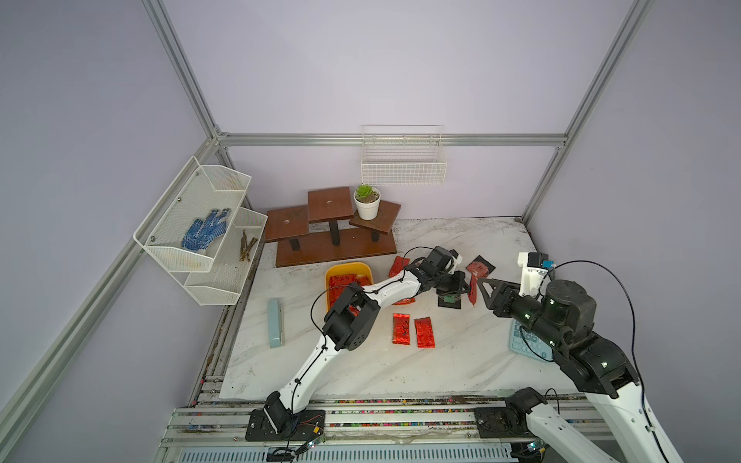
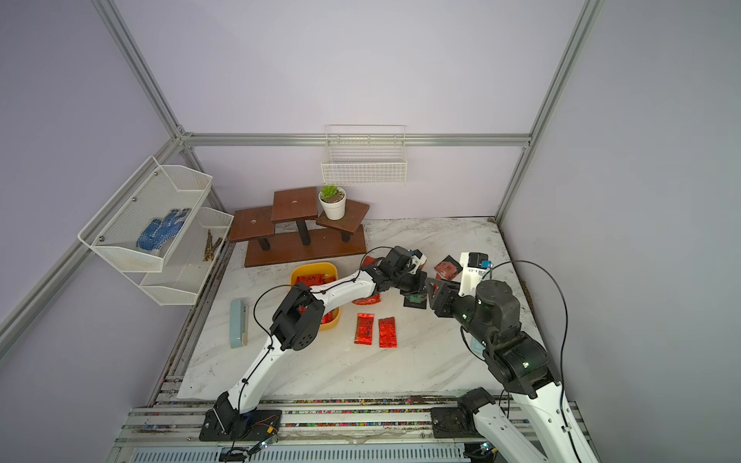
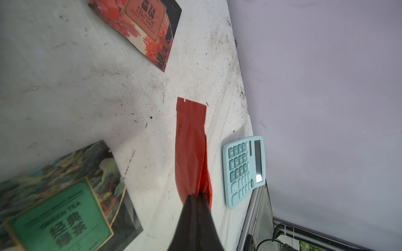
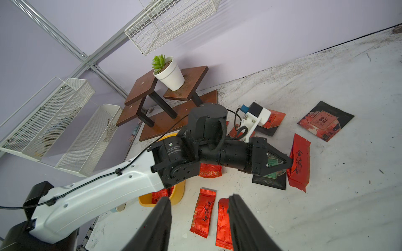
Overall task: Take the tea bags out of the storage box
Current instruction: Place the tea bag at the center of the board.
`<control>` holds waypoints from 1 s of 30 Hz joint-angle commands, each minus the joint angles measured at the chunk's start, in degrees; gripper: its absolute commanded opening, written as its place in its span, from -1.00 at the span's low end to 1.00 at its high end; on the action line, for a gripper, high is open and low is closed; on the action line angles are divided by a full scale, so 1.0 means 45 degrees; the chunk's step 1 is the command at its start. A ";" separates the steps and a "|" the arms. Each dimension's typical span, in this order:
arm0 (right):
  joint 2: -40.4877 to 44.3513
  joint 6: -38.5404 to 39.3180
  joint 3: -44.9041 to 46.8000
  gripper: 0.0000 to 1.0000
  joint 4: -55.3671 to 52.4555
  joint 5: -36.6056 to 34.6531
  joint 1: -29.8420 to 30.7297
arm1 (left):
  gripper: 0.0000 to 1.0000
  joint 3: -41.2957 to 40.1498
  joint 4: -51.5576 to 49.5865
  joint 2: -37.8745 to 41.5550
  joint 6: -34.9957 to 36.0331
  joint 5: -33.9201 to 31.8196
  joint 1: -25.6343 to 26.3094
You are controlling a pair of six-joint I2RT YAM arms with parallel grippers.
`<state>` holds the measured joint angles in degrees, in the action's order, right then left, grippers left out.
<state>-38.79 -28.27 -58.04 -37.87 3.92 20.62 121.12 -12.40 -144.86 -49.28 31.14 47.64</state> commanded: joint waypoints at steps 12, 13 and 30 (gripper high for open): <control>0.0006 0.0014 0.0125 -0.03 -0.0203 0.0100 -0.0091 | -0.49 0.0445 -0.0181 -0.0280 -0.0229 -0.0509 0.0059; -0.0003 0.0013 0.0134 -0.03 -0.0198 0.0103 -0.0093 | -0.31 0.0330 -0.0313 -0.0157 -0.0151 -0.0652 0.0057; -0.0620 -0.0562 0.0876 0.01 0.1157 0.1048 -0.0095 | -0.09 -0.3048 -0.1133 0.4205 0.1942 -0.2276 0.0029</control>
<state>-40.58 -29.76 -54.98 -36.01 6.61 20.60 108.68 -18.92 -132.94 -44.12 22.63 47.77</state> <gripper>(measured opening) 0.502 0.458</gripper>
